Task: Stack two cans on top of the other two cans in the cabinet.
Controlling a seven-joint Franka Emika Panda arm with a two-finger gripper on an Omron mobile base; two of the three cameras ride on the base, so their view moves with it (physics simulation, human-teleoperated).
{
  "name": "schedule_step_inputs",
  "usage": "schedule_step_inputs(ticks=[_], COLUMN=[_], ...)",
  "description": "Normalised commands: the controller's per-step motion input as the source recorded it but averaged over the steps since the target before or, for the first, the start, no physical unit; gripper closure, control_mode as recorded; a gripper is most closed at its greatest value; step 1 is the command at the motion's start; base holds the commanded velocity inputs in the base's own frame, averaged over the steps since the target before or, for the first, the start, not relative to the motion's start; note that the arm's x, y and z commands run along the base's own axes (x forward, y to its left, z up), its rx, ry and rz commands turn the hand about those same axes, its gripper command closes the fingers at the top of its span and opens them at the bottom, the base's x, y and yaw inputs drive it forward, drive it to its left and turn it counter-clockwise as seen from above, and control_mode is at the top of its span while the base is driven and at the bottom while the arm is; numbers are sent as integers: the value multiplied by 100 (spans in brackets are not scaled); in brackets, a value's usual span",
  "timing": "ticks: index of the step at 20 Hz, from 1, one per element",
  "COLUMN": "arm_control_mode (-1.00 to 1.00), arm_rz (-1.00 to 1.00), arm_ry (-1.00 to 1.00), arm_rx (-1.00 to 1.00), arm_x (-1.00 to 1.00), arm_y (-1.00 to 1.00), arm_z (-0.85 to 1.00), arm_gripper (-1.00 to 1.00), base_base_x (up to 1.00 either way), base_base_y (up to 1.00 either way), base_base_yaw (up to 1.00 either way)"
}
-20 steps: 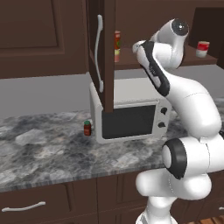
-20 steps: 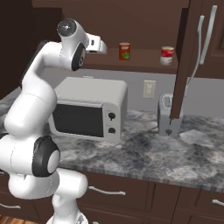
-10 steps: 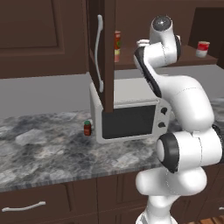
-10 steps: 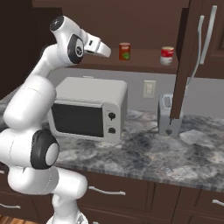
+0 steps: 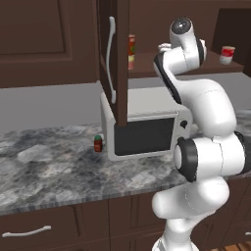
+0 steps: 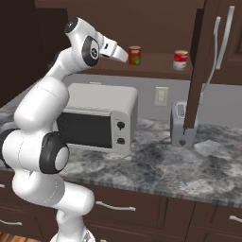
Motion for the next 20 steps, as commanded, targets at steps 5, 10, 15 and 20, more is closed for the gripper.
schedule_step_inputs(ticks=[5,10,15,20], arm_control_mode=[-100,-100,-100,-100], arm_rz=[0,1,7,10], arm_ry=[0,-1,-2,-1], arm_rx=[0,0,0,4], arm_x=[10,18,23,12], arm_y=[-44,-37,-18,0], arm_z=[-11,-8,-4,0], arm_gripper=[-100,-100,-100,-100], base_base_x=[0,0,0,0], base_base_y=[0,0,0,0], base_base_yaw=[0,0,0,0])
